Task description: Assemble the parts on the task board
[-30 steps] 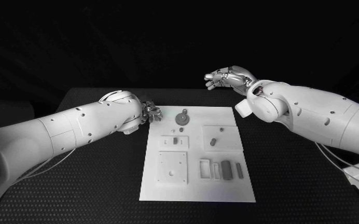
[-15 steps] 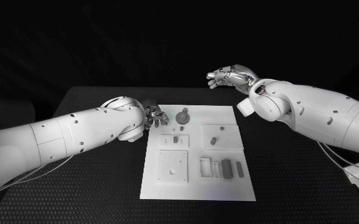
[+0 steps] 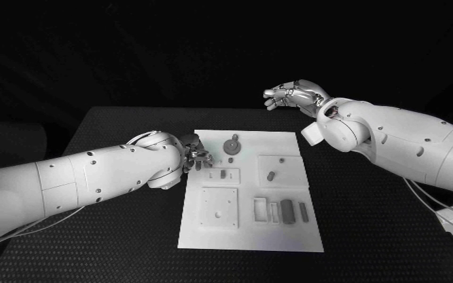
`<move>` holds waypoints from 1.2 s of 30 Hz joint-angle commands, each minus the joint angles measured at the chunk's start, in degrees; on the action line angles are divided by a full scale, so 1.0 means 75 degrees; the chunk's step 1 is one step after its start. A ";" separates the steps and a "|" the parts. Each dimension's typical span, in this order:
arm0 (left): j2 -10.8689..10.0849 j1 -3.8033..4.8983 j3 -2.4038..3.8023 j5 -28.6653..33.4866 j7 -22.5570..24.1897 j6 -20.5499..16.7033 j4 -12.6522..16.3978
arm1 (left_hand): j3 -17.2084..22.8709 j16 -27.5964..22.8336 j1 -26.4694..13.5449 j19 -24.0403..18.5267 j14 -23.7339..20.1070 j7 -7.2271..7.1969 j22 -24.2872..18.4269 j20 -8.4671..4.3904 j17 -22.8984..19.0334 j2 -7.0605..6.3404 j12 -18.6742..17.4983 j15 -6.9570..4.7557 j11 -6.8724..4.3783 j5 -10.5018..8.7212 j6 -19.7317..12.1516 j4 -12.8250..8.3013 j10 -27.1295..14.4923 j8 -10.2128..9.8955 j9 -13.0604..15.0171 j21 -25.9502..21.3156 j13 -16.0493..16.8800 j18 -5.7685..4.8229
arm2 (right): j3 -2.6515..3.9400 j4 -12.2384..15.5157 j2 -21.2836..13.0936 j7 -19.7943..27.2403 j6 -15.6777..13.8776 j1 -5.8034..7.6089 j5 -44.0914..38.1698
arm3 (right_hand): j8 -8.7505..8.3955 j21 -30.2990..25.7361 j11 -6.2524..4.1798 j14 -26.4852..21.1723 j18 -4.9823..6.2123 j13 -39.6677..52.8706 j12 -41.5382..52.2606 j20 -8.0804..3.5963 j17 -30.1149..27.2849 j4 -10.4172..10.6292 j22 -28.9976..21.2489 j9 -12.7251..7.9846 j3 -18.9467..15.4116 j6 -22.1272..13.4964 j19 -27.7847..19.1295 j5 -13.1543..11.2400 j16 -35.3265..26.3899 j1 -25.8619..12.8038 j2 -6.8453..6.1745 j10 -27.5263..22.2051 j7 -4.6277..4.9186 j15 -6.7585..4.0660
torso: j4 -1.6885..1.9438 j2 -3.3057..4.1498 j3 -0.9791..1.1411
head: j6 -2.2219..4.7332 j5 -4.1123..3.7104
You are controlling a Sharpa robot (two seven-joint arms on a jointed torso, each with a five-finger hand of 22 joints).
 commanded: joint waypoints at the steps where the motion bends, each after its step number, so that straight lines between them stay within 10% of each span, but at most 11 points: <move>1: 0.0001 -0.0009 -0.0052 -0.0127 -0.0055 -0.0153 0.0065 | 0.0055 0.0043 0.0203 0.0142 0.0226 -0.0027 0.0159 -0.0129 0.0012 0.0145 0.0012 -0.0252 -0.0032 0.0023 0.0018 0.0003 0.0091 0.0607 0.0786 0.0023 0.0001 0.0328 | 0.0002 0.0005 0.0011 0.0048 0.0116 -0.0004 -0.0022 | 0.0039 -0.0042 0.0013 0.0038 -0.0145 -0.0008 -0.0019 -0.0009 0.0013 0.0040 0.0010 -0.0009 0.0013 -0.0055 -0.0057 -0.0014 -0.0048 0.0049 0.0017 0.0046 0.0227 0.0035 | -0.0004 0.0001 -0.0007 | -0.0024 0.0018; 36: 0.0168 -0.0236 -0.0138 -0.0661 -0.0103 0.0140 -0.0027 | 0.0058 0.0052 0.0138 0.0173 0.0262 -0.0032 0.0155 -0.0152 0.0021 0.0103 0.0019 -0.0265 -0.0041 0.0009 0.0022 0.0058 0.0126 0.0592 0.0798 0.0044 0.0006 0.0320 | 0.0000 0.0026 -0.0031 0.0063 0.0049 -0.0024 -0.0007 | 0.0048 -0.0090 0.0034 -0.0075 -0.0142 -0.0063 -0.0040 -0.0011 0.0043 0.0052 0.0062 -0.0065 -0.0001 -0.0091 -0.0041 -0.0014 -0.0162 0.0070 0.0006 0.0003 0.0235 0.0083 | -0.0009 0.0003 -0.0006 | -0.0091 -0.0045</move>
